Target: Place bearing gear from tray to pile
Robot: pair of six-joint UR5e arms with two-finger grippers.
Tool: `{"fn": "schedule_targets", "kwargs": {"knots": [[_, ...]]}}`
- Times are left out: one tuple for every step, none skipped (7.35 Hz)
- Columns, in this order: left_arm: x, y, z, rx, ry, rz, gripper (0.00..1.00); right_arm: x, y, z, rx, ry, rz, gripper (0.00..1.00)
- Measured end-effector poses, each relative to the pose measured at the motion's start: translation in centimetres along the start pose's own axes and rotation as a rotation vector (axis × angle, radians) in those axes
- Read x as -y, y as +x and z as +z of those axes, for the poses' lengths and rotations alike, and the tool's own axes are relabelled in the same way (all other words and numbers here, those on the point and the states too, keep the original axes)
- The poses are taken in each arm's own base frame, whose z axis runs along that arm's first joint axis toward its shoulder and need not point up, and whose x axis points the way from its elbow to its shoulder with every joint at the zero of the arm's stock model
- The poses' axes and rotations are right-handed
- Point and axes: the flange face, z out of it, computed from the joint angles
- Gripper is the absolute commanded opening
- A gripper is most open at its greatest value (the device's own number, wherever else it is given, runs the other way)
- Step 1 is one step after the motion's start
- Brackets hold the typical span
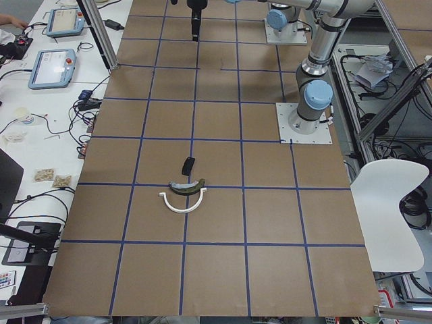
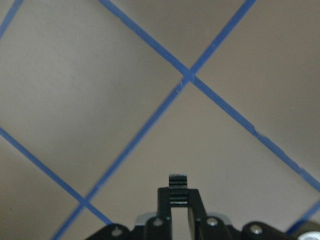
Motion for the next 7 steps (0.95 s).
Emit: {"fn": "schedule_targets", "kwargs": {"knots": [[-0.1,0.0,-0.1,0.0,0.001,-0.001,1.0,5.4,-4.6,0.5,-0.003,-0.013,0.086,0.0],[-0.1,-0.1,-0.1,0.0,0.002,-0.002,1.0,10.2,-9.3,1.5,-0.005,-0.022,0.155,0.0],[-0.2,-0.1,-0.1,0.0,0.002,-0.003,1.0,14.8,-14.1,3.1,-0.007,-0.011,0.232,0.02],[-0.3,-0.1,0.0,0.001,-0.001,-0.003,1.0,19.2,-19.0,5.1,-0.006,0.019,0.32,0.02],[-0.5,-0.1,0.0,0.001,-0.003,-0.002,1.0,23.1,-23.9,7.4,-0.003,0.058,0.395,0.05],[-0.7,-0.1,0.0,0.003,-0.002,0.0,1.0,26.2,-28.4,9.8,-0.001,0.099,0.457,0.06],[-0.9,-0.1,-0.1,0.004,-0.004,0.007,1.0,28.8,-32.3,11.6,0.006,0.136,0.512,0.11]]}}
